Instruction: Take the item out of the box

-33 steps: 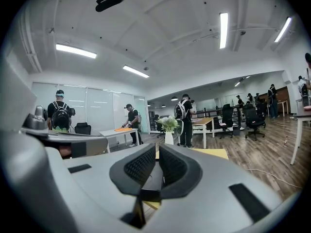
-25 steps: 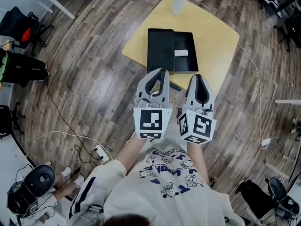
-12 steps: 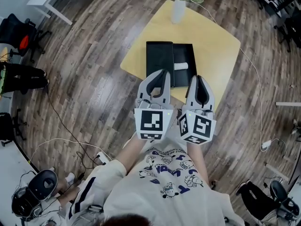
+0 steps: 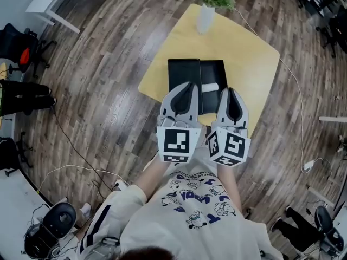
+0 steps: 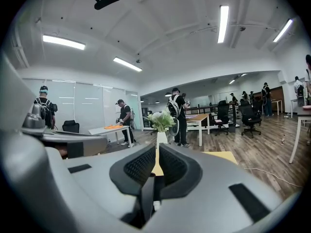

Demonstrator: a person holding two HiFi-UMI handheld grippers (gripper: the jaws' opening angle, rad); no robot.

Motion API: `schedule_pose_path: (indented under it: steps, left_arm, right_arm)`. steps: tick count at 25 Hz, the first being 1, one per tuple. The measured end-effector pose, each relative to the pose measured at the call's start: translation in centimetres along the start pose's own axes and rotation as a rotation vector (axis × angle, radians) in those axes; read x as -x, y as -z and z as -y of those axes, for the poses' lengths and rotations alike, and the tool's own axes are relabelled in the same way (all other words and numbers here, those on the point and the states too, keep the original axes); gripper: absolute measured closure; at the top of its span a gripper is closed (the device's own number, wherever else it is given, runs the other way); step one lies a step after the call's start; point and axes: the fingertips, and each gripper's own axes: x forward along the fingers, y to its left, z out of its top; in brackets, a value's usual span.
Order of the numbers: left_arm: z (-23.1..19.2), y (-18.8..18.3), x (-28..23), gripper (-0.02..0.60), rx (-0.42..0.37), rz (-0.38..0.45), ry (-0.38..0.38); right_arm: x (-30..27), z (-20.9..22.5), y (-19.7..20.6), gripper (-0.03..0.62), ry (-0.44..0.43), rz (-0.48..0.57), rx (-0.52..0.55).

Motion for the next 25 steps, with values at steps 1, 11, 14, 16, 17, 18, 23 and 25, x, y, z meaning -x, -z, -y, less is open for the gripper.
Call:
schedule_pose_path:
  steps: [1, 11, 14, 16, 17, 18, 23, 25]
  left_arm:
    - [-0.1, 0.1, -0.3, 0.554, 0.001, -0.005, 0.005]
    - [-1.5, 1.7, -2.9, 0.554, 0.008, -0.059, 0.044]
    - [-1.5, 2.2, -3.3, 0.554, 0.009, -0.073, 0.06]
    - [-1.5, 2.6, -3.6, 0.554, 0.01, -0.082, 0.073]
    - [-1.4, 2.8, -3.7, 0.554, 0.011, -0.087, 0.079]
    - [-1.4, 3.0, -3.7, 0.554, 0.012, -0.093, 0.085]
    - [-1.4, 4.1, -4.3, 0.554, 0.027, -0.126, 0.104]
    - [-1.2, 4.7, -4.4, 0.554, 0.037, -0.144, 0.106]
  right_arm:
    - [-0.4, 0.1, 0.1, 0.553, 0.004, -0.005, -0.002]
    - [-2.8, 0.8, 1.8, 0.553, 0.05, -0.063, -0.004]
    - [-3.1, 1.1, 2.4, 0.553, 0.063, -0.08, -0.002]
    - [-3.4, 1.3, 2.7, 0.553, 0.07, -0.092, 0.0]
    - [-3.5, 1.4, 2.9, 0.553, 0.074, -0.098, 0.0]
    - [-3.5, 1.4, 3.0, 0.553, 0.078, -0.103, 0.001]
    - [-4.1, 1.6, 4.2, 0.553, 0.082, -0.148, 0.012]
    - [-4.3, 1.8, 4.8, 0.553, 0.074, -0.177, 0.026]
